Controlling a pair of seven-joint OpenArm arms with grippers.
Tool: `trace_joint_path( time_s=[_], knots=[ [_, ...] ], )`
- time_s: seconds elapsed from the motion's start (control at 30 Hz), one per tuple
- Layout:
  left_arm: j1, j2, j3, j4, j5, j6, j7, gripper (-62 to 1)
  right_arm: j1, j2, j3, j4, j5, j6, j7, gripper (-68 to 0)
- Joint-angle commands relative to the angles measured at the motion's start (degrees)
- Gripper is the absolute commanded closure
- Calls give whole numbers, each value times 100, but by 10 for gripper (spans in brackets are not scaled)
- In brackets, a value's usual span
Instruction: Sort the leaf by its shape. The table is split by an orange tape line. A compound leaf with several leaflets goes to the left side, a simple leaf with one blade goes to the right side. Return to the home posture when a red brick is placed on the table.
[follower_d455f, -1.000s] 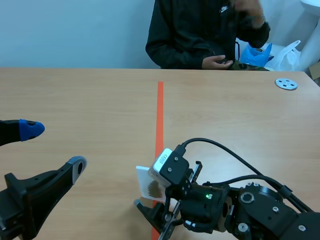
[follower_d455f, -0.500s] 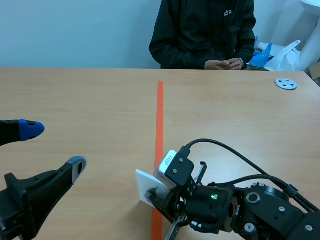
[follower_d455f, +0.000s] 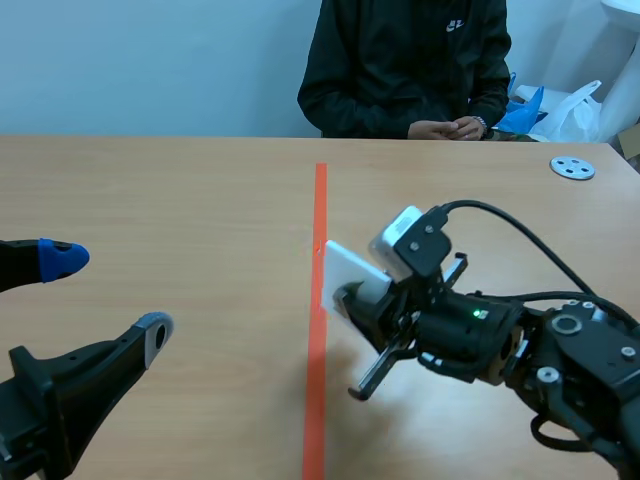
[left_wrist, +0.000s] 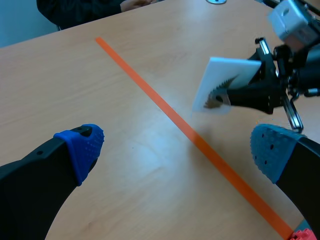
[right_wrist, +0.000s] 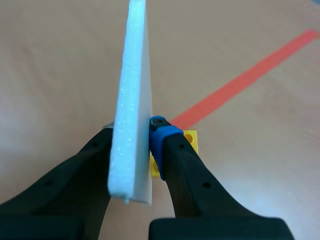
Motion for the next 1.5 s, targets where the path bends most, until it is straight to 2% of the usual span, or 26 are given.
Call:
trace_joint_path(
  time_s=[0.0, 0.2, 0.33, 0.4, 0.5, 0.57, 0.63, 0.9, 1.0, 1.1, 1.23, 1.33, 1.47],
  knots=[
    [-4, 0, 15, 44, -37, -7, -101, -623, 81, 31, 245, 94, 254, 7, -17, -13],
    [-4, 0, 15, 44, -37, -7, -101, -623, 83, 31, 1266, 94, 1154, 0, -511, -13],
    [-4, 0, 15, 44, -37, -7, -101, -623, 94, 31, 1952, 94, 1434, -55, -741, -13],
    [-4, 0, 15, 44, -37, -7, -101, -623, 116, 31, 2205, 92, 1484, -216, -807, -13],
    [-7, 0, 15, 44, -37, -7, -101, -623, 219, 35, 2391, -15, 1580, -719, -809, -13],
    [-17, 0, 15, 44, -37, -7, -96, -623, 382, 50, 2406, -227, 1585, -970, -804, -13],
    [-22, 0, 15, 44, -37, -7, -101, -623, 592, 50, 2406, -509, 1582, -1088, -804, -13],
    [-33, 0, 15, 44, -37, -7, -101, -623, 1593, 48, 2406, -1917, 1569, -1117, -667, -13],
    [-33, 0, 15, 44, -37, -7, -101, -623, 1937, 42, 2404, -2435, 1471, -1298, -522, -13],
    [-33, 0, 15, 44, -37, -7, -101, -623, 2232, 15, 2404, -3008, 1099, -1534, -267, -13],
    [-33, 0, 15, 44, -37, -7, -101, -623, 2463, 13, 2398, -3788, 791, -1582, 166, -13],
    [-33, 0, 15, 44, -37, -7, -101, -623, 2496, 15, 2398, -4181, 726, -1716, 584, -13],
    [-33, 0, 15, 44, -37, -7, -101, -623, 2494, 0, 2398, -4483, 511, -1755, 730, -13]
  ],
)
